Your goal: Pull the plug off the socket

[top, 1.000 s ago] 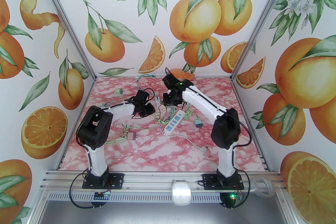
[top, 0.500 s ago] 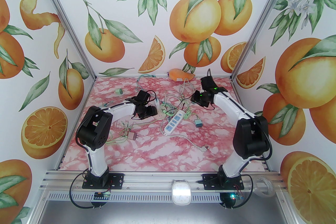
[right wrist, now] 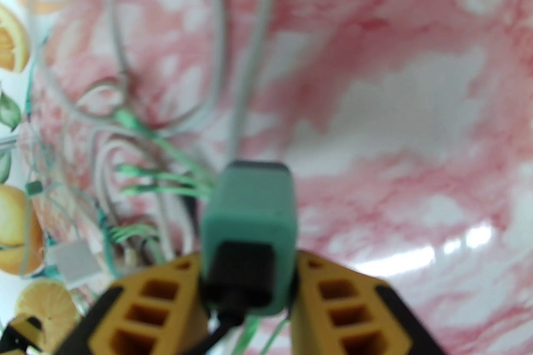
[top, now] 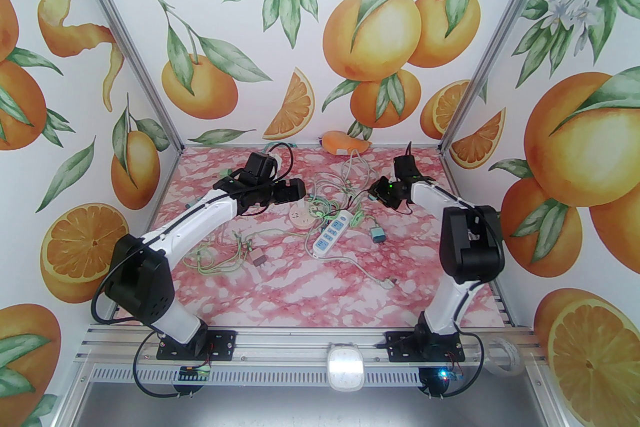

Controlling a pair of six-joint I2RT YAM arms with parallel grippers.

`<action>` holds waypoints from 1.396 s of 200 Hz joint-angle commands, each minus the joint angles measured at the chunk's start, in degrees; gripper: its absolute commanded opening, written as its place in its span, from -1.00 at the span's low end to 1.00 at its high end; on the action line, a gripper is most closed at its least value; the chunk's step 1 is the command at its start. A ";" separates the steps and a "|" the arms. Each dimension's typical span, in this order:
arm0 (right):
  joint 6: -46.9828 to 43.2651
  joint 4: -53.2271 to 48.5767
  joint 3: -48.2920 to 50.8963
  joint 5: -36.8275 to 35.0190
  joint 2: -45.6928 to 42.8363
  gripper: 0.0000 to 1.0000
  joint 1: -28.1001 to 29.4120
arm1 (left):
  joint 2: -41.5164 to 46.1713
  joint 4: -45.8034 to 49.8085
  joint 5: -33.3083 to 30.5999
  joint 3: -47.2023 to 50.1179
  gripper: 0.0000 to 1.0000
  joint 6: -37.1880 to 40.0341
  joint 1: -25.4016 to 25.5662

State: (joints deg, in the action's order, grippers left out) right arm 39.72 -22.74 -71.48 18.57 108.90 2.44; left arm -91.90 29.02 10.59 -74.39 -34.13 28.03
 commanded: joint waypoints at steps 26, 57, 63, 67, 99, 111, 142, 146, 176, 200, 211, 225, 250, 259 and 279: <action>-0.02 2.52 2.19 1.90 0.87 -0.14 -0.47 | 2.90 1.44 -1.49 0.03 0.92 0.99 -0.86; -1.90 -3.60 2.72 -0.42 -2.12 0.29 -0.27 | 3.81 0.75 -1.89 0.48 1.00 0.73 -1.14; -2.32 -4.83 3.00 -1.09 -3.23 0.35 -0.20 | 3.83 0.45 -1.81 0.54 1.00 0.73 -1.23; -2.62 -5.72 3.14 -1.58 -3.85 0.46 -0.16 | 3.90 0.23 -1.80 0.54 1.00 0.81 -1.23; -5.71 -15.10 3.78 -7.48 -9.33 0.60 0.75 | 2.60 -1.51 -0.40 0.24 1.00 1.08 -1.23; -6.26 -18.62 4.13 -11.08 -11.85 0.92 1.21 | 2.08 -2.48 0.17 0.38 1.00 0.99 -1.09; -6.96 -24.41 5.91 -15.34 -17.80 1.00 1.94 | -0.28 -3.70 0.66 -0.47 1.00 1.42 -0.32; -6.96 -25.13 5.97 -15.66 -18.28 1.00 2.03 | -0.76 -3.68 0.62 -0.72 1.00 1.60 -0.14; -8.64 -27.48 7.27 -16.99 -20.10 0.99 2.47 | -3.57 -4.00 1.62 -1.88 0.99 1.47 0.92; -10.35 -28.16 7.30 -16.57 -17.98 0.99 2.59 | -4.84 -4.41 2.11 -2.38 0.98 1.27 1.43; -11.68 -28.77 6.38 -15.26 -16.26 0.99 2.98 | -5.22 -4.28 2.39 -2.49 0.98 1.28 1.50; -13.72 -31.07 3.65 -14.09 -13.01 0.99 3.68 | -5.46 -4.39 2.93 -2.32 0.98 1.24 1.54; -16.30 -35.13 -3.26 -13.98 -6.95 0.99 4.50 | -6.22 -4.21 4.20 -2.31 0.98 1.10 1.48; -17.10 -35.45 -5.42 -13.00 -4.91 0.99 4.24 | -6.51 -3.88 4.55 -2.43 0.98 1.26 1.50; -20.35 -41.52 -15.28 -10.71 2.24 0.99 3.75 | -6.97 -3.80 5.11 -2.60 0.98 1.21 1.50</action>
State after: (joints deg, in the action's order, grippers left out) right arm 24.38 -57.21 -76.82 5.19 105.14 6.61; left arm -97.93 25.89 13.98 -74.76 -33.52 29.43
